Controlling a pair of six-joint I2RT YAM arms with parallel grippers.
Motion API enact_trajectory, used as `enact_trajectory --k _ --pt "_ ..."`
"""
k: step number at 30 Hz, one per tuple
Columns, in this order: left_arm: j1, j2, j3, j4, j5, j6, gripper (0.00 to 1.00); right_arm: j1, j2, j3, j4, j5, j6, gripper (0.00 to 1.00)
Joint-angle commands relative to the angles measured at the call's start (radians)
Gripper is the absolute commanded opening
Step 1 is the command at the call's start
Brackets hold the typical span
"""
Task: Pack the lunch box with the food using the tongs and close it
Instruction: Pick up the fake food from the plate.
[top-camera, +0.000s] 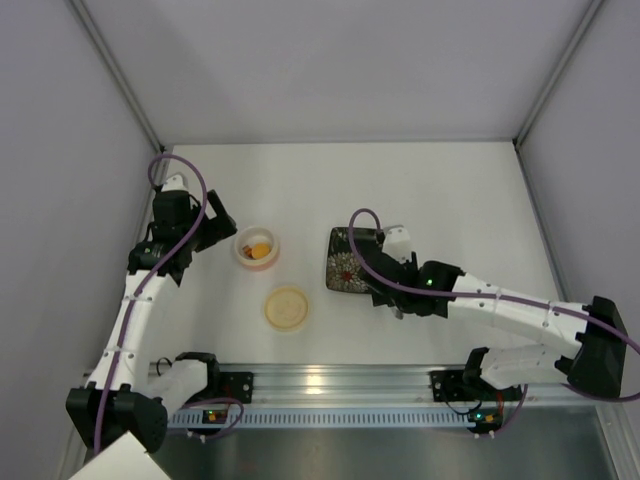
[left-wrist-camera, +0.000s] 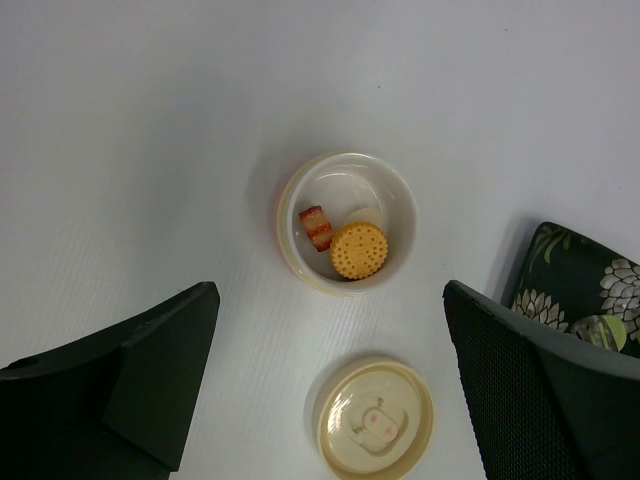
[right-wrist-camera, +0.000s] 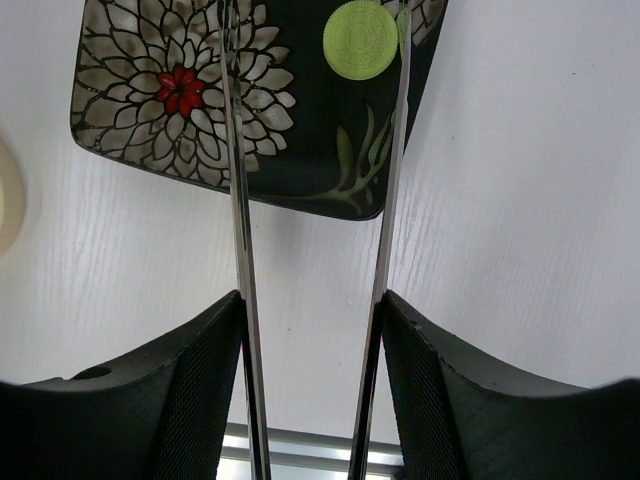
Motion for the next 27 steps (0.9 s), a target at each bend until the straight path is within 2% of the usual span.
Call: enact_trajectory --k 1,27 --pt "0.006 -0.025 -0.006 0.037 0.004 0.013 0.99 -0.014 0.0 -0.007 -0.02 0.049 0.023 0.56" --pt "0.006 -0.031 -0.007 0.034 0.003 0.013 0.99 -0.039 0.003 -0.047 -0.011 0.036 0.029 0.45"
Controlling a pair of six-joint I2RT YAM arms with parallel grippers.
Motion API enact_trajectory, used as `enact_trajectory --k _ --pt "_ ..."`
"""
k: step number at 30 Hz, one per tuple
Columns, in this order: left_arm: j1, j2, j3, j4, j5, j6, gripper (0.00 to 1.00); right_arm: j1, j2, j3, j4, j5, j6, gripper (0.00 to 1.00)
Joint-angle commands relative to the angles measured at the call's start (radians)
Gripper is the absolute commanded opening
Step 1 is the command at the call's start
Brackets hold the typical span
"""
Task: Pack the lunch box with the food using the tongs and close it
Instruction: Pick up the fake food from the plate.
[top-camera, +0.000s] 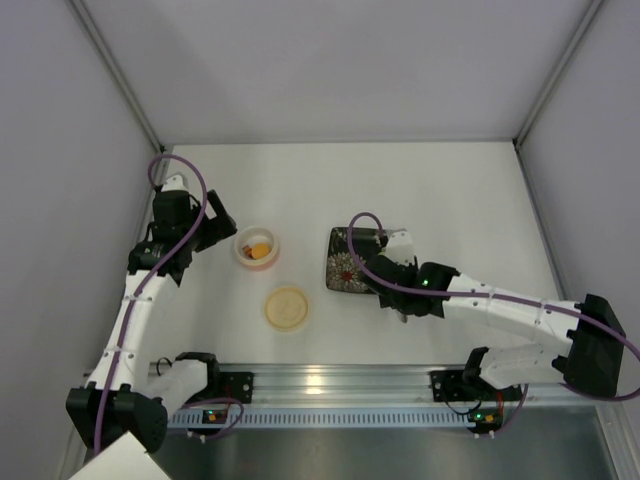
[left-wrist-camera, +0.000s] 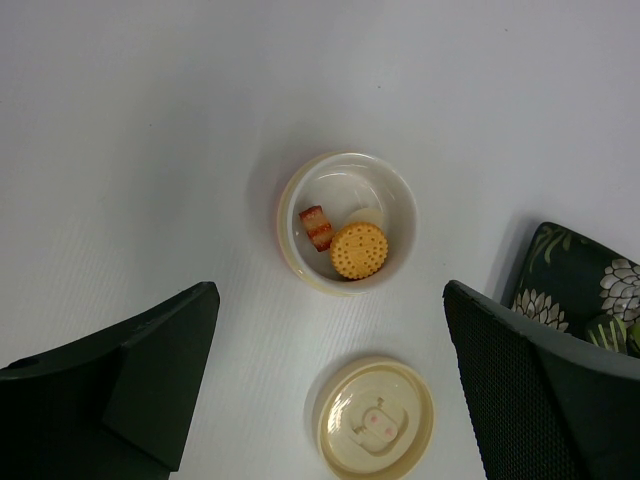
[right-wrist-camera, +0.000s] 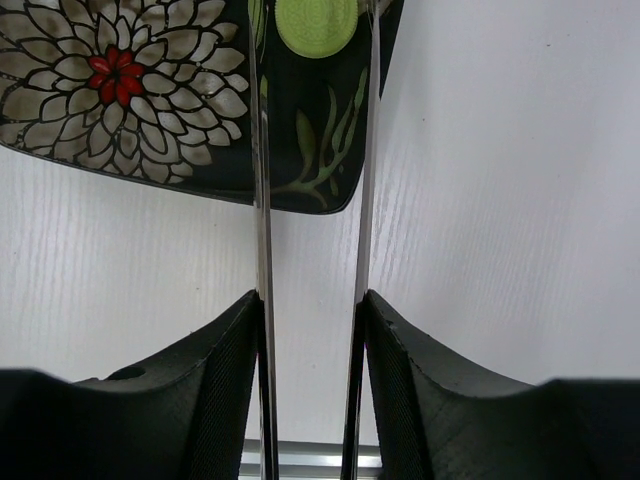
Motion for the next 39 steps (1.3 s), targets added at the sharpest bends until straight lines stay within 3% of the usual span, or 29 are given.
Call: enact_trajectory --k 1,17,28,39 --pt "0.006 -0.03 -0.006 0.036 0.003 0.013 0.99 -0.015 -0.016 -0.002 -0.007 0.016 0.011 0.43" --pt "0.006 -0.03 -0.006 0.034 0.001 0.013 0.99 -0.015 -0.024 0.043 -0.012 0.013 -0.007 0.32" --pt "0.006 -0.033 -0.004 0.034 -0.002 0.013 0.99 -0.015 0.062 0.288 -0.01 0.007 -0.096 0.31" --pt "0.006 -0.034 -0.006 0.034 0.0 0.012 0.99 0.001 0.26 0.535 0.114 -0.159 -0.18 0.29"
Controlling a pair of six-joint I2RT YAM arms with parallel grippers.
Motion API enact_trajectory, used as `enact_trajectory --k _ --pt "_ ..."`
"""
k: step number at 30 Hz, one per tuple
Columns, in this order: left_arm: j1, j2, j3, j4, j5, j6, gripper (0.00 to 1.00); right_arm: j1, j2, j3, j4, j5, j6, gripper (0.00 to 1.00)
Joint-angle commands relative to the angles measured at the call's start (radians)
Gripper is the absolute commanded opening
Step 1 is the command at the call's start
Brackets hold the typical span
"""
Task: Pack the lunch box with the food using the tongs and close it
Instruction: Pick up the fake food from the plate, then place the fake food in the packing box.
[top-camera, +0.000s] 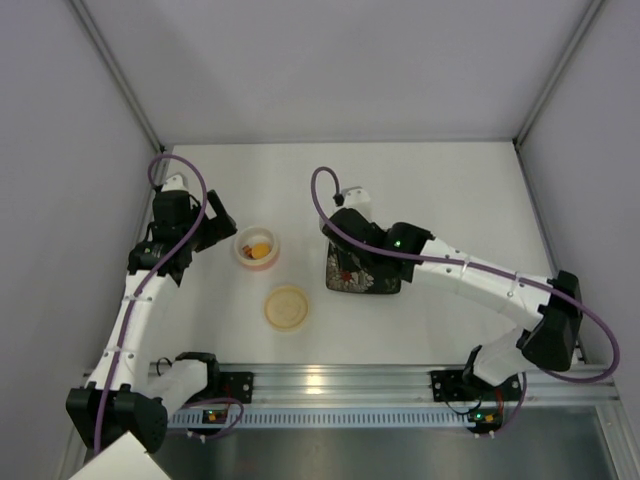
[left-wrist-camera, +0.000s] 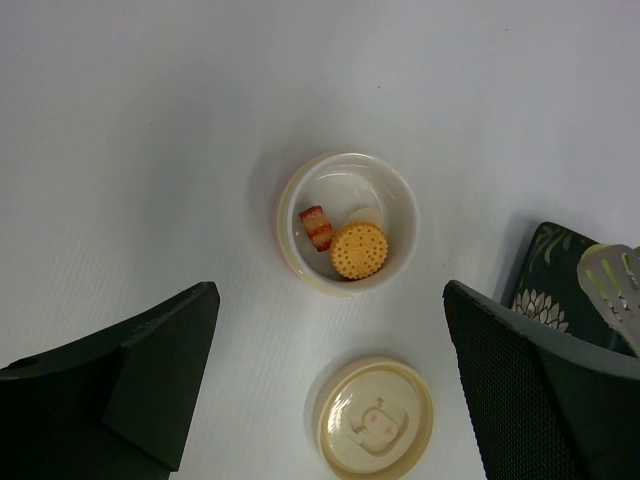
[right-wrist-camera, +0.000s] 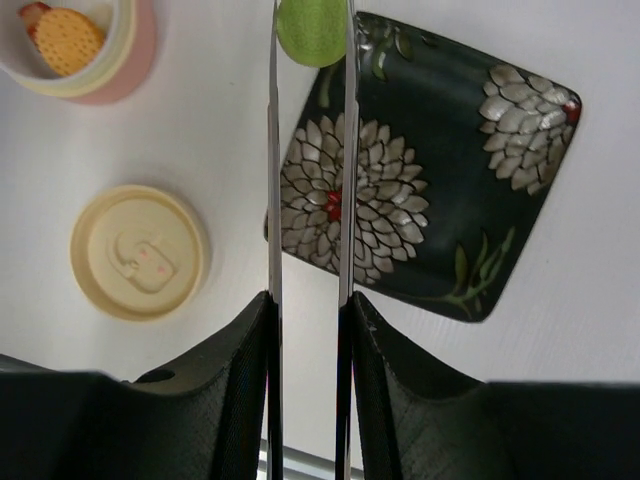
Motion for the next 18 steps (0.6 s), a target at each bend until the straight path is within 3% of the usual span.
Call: enact_trajectory --k 1,8,18 --pt "0.006 -0.033 -0.005 0.034 0.0 0.013 0.99 0.011 0.067 0.127 0.093 -0.061 -0.049 0.29" --pt "0.006 -0.035 -0.005 0.032 -0.007 0.013 0.99 0.077 0.284 0.38 0.079 -0.096 -0.081 0.29" --pt "0.006 -0.035 -0.005 0.034 -0.007 0.012 0.99 0.118 0.457 0.527 0.1 -0.167 -0.089 0.29"
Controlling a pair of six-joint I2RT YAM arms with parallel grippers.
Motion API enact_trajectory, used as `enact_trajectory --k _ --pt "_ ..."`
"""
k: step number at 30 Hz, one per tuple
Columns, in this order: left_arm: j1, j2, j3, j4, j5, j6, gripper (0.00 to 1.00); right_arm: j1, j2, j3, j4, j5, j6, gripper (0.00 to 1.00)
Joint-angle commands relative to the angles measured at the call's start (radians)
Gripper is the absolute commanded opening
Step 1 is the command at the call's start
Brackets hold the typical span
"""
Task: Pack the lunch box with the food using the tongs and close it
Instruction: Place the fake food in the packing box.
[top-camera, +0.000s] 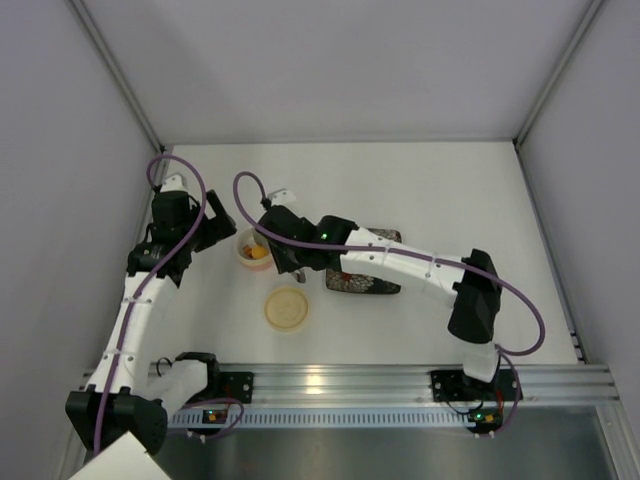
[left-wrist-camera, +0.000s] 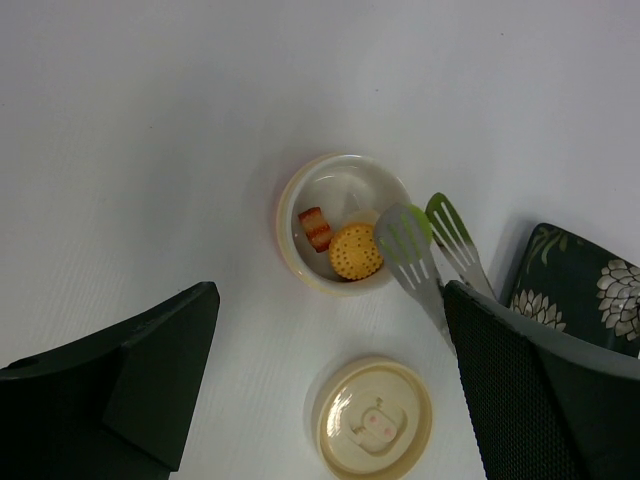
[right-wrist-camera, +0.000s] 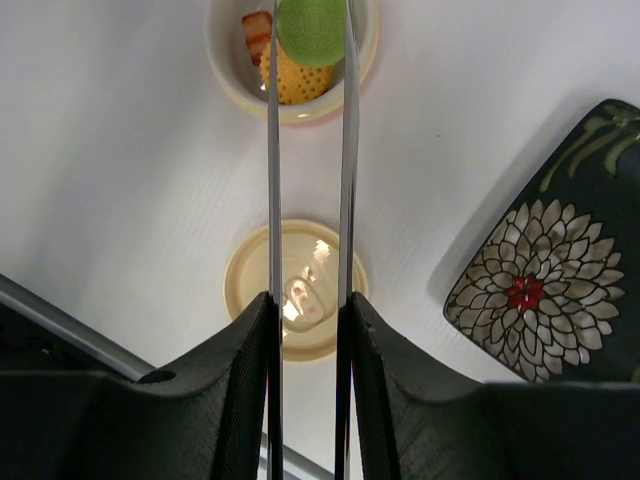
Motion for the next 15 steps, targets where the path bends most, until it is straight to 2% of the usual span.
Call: enact_trajectory --k 1,15 --pt "0.006 -0.024 -0.005 0.034 -0.006 0.013 0.99 0.018 0.036 0.074 0.07 -0.038 -0.015 0.29" --pt "0.008 -0.022 -0.005 0.034 -0.006 0.013 0.99 0.019 0.138 0.16 0.099 -0.066 -0.029 0.32"
